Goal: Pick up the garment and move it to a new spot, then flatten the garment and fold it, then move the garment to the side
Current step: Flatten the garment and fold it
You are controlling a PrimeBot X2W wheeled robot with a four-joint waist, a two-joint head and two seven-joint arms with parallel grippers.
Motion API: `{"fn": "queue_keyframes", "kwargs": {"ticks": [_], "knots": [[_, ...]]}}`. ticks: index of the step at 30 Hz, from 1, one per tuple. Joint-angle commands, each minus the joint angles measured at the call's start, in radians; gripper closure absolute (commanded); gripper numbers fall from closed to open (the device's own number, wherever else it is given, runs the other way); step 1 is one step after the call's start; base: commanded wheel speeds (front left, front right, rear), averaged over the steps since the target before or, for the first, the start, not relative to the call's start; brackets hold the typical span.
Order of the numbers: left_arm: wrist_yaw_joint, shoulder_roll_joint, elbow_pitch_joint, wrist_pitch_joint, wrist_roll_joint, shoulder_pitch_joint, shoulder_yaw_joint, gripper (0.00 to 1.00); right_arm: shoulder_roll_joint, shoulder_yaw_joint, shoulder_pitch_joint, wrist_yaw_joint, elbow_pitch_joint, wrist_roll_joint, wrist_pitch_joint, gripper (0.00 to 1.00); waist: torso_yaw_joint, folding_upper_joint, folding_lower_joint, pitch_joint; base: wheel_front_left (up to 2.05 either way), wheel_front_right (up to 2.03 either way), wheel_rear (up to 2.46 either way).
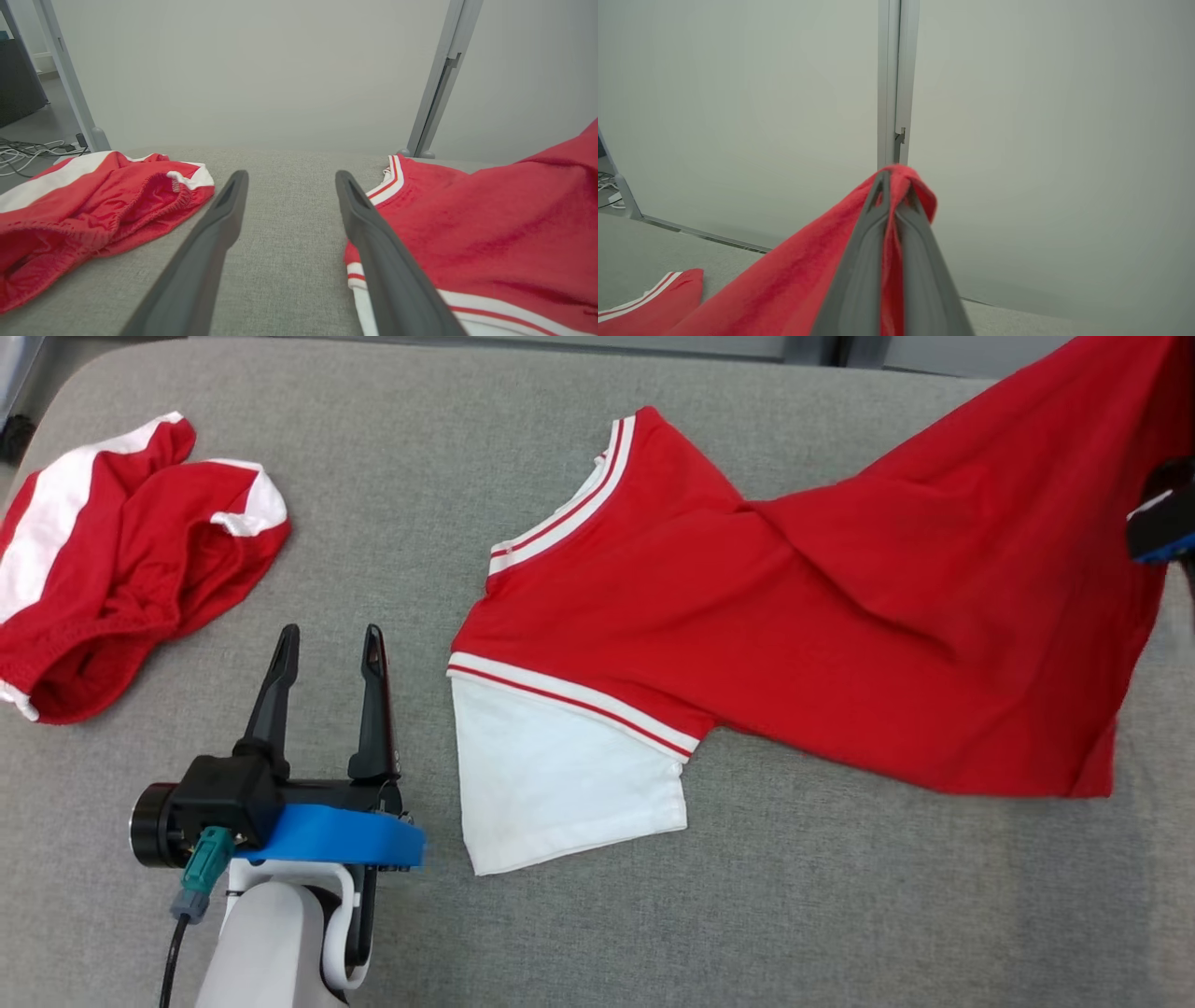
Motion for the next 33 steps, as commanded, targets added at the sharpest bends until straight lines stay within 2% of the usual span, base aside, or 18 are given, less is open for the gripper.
{"fn": "queue_keyframes", "kwargs": {"ticks": [1, 10, 17, 18, 19, 28, 33], "knots": [[0.004, 0.0, -0.002, -0.005, -0.008, -0.028, -0.008, 0.0, -0.025, -0.003, -0.055, 0.0, 0.043, -0.012, -0.004, 1.0, 0.034, -0.0001, -0.0001, 0.036, 0.0, 0.0, 0.0], [0.016, 0.0, 0.0, -0.005, -0.037, -0.067, -0.052, 0.0, -0.082, 0.035, -0.308, 0.0, 0.316, -0.077, -0.027, 1.0, 0.084, -0.0001, -0.0001, 0.095, 0.0, 0.0, 0.0], [0.026, 0.0, -0.003, -0.005, -0.05, -0.081, -0.069, 0.0, -0.078, 0.027, -0.437, 0.0, 0.497, -0.139, -0.07, 1.0, 0.101, -0.0001, -0.0001, 0.111, 0.0, 0.0, 0.0], [0.028, 0.0, -0.004, -0.005, -0.05, -0.082, -0.07, 0.0, -0.074, 0.027, -0.447, 0.0, 0.518, -0.147, -0.077, 0.61, 0.101, -0.0001, -0.0001, 0.112, 0.0, 0.0, 0.0], [0.028, 0.0, -0.003, -0.005, -0.051, -0.083, -0.07, 0.0, -0.069, 0.028, -0.452, 0.0, 0.544, -0.152, -0.074, 0.0, 0.1, -0.0001, -0.0001, 0.112, 0.0, 0.0, 0.0], [0.027, 0.0, 0.01, -0.005, -0.024, -0.065, -0.033, 0.0, -0.028, 0.04, -0.434, 0.0, 0.639, -0.146, -0.1, 0.0, 0.046, -0.0001, -0.0001, 0.068, 0.0, 0.0, 0.0], [0.016, 0.0, 0.012, -0.005, 0.0, -0.04, -0.002, 0.0, -0.016, 0.045, -0.372, 0.0, 0.57, -0.12, -0.102, 0.0, 0.002, -0.0001, -0.0001, 0.016, 0.0, 0.0, 0.0]]}}
